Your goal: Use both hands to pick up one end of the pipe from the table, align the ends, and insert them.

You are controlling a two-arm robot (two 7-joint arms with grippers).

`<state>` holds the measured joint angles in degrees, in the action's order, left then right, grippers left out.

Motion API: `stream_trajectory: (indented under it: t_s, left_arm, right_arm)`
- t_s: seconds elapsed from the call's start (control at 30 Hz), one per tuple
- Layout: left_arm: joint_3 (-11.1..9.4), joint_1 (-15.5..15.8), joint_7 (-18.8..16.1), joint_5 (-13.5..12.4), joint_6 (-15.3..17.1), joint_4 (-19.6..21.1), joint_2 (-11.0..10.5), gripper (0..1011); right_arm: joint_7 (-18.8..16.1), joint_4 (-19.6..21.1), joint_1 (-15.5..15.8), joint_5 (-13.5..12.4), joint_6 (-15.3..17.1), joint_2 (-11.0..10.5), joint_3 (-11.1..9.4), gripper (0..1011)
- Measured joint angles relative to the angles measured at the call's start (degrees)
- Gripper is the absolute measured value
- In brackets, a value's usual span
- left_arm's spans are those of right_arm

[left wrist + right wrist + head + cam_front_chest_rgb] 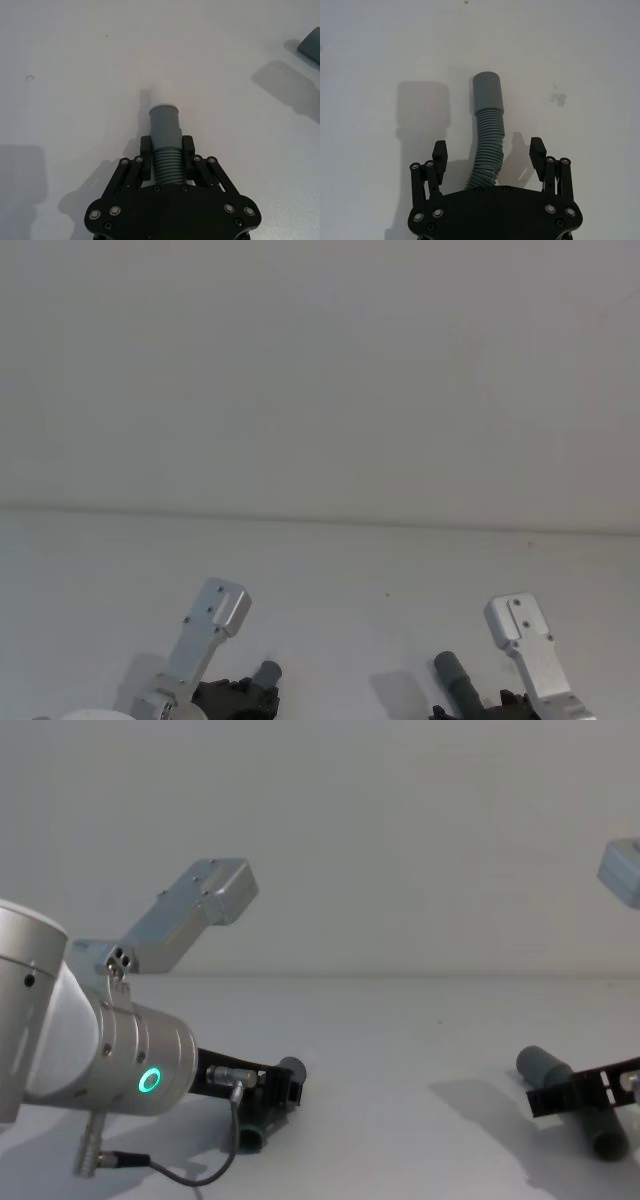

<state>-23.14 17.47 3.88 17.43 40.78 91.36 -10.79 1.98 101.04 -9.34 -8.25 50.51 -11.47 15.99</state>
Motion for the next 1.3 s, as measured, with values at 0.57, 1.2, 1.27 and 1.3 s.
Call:
stream_trajectory:
  t_s: [0.57,1.2,1.27,1.3]
  left_arm:
    - [0.0,0.0,0.0,0.0,0.0,0.0,0.0,322]
    - [0.0,0.0,-0.01,0.0,0.0,0.0,-0.01,322]
    - [0.0,0.0,0.0,0.0,0.0,-0.01,-0.01,323]
    - [0.0,0.0,-0.01,0.0,0.0,0.0,0.0,323]
  right_arm:
    - [0.52,-0.59,-0.49,0.16,1.62,1.66,-0.7,1000]
    - [0.5,-0.74,-0.5,0.58,2.21,2.17,-1.1,1000]
    - [0.49,-0.75,-0.51,0.61,2.26,2.22,-1.13,996]
    - [0.49,-0.76,-0.51,0.63,2.29,2.24,-1.15,968]
